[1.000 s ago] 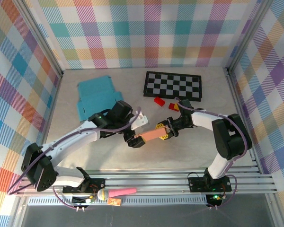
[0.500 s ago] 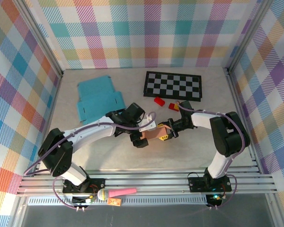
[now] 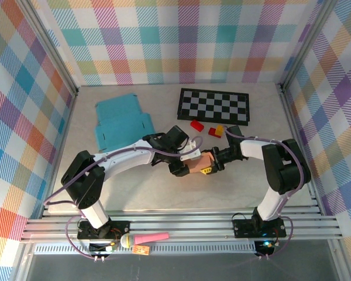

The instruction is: Fold the paper box

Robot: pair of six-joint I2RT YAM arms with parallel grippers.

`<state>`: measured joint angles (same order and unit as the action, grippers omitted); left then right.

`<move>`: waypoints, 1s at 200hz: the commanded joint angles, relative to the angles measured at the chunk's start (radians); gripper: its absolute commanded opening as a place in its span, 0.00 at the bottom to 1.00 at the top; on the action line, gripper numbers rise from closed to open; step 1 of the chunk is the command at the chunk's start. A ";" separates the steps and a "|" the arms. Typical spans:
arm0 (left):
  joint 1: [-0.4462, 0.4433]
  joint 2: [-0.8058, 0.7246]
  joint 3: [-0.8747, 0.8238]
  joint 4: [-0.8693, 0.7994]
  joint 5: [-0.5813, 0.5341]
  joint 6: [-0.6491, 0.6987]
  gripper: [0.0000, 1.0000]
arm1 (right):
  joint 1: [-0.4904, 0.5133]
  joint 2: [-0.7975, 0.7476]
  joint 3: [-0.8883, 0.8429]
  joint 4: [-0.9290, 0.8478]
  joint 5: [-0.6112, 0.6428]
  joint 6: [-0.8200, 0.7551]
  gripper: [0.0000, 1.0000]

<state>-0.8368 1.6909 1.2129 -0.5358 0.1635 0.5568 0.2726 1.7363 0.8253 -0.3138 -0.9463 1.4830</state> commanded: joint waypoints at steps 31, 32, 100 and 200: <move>-0.011 0.017 0.028 0.008 0.002 -0.043 0.52 | -0.033 -0.066 0.048 -0.230 0.134 -0.141 0.71; -0.010 0.018 0.028 0.008 0.003 -0.043 0.52 | -0.034 -0.068 0.049 -0.234 0.136 -0.143 0.72; -0.011 -0.001 0.015 0.017 0.007 -0.052 0.51 | -0.097 -0.344 0.154 -0.519 0.402 -0.406 0.76; -0.011 -0.002 0.016 0.017 0.013 -0.043 0.48 | -0.072 -0.617 0.153 -0.336 0.545 -1.420 0.37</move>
<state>-0.8375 1.6955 1.2148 -0.5209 0.1635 0.5125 0.1871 1.2007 1.0191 -0.7441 -0.3767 0.4416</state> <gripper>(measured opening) 0.482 0.354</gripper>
